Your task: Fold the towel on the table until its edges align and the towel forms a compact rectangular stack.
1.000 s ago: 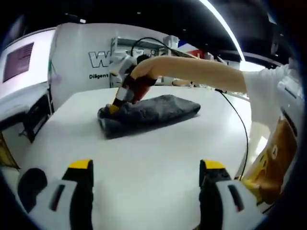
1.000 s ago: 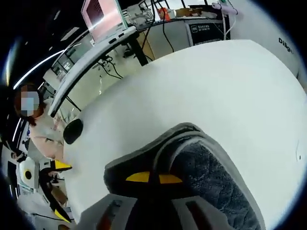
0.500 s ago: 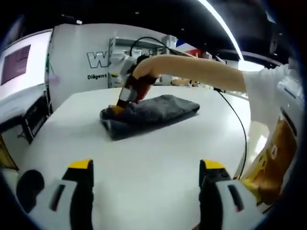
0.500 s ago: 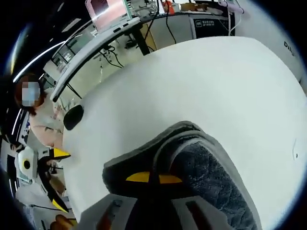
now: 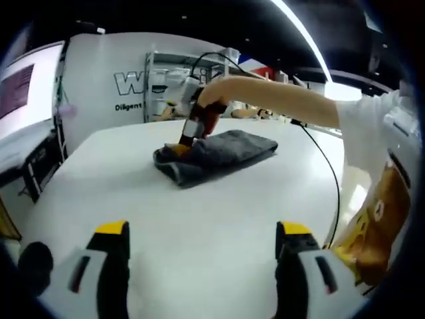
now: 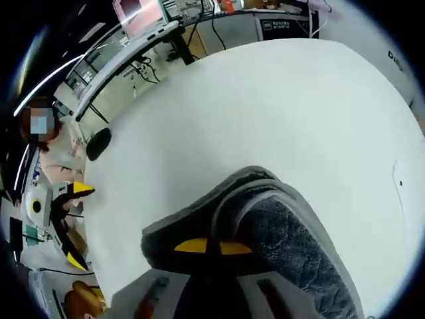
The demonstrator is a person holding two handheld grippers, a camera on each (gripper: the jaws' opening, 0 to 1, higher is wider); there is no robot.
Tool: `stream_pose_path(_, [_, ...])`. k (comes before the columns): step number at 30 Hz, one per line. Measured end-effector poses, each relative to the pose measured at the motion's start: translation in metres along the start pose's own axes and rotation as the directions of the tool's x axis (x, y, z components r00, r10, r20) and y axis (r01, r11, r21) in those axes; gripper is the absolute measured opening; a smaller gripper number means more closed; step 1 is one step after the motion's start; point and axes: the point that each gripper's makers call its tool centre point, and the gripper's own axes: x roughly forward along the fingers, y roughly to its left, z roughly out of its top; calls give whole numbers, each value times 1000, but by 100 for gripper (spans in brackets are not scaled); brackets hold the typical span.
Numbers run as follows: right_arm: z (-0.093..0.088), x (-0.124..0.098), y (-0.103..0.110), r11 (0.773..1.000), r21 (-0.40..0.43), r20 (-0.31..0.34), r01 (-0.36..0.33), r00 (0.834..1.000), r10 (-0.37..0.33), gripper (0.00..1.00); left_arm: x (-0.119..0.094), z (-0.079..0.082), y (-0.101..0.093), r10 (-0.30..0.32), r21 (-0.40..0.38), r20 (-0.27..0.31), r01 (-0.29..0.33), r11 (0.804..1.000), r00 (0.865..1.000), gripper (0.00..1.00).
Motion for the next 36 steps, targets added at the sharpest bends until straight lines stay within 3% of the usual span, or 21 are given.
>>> stream_pose_path(5, [-3, -2, -2, 1000, 12, 4, 5, 1000, -5, 3, 1, 1, -1, 0, -1, 4, 0, 1000, 1000, 95])
stream_pose_path(18, [1, -5, 5, 997, -47, -21, 56, 998, -57, 4, 1, 2, -4, -1, 2, 6, 1, 1000, 1000, 95])
stream_pose_path(28, [5, -15, 16, 995, -99, 47, 7, 999, -2, 17, 3, 3, -5, -4, 2, 8, 4, 1000, 1000, 95])
stream_pose_path(33, [12, -24, 36, 991, -82, 125, -103, 986, 112, 23, 5, 5, -8, -11, 5, 9, 11, 1000, 1000, 95])
stream_pose_path(36, [12, -33, 40, 989, -90, 159, -120, 978, 134, 25, 6, 6, -9, -14, 6, 8, 14, 1000, 1000, 95])
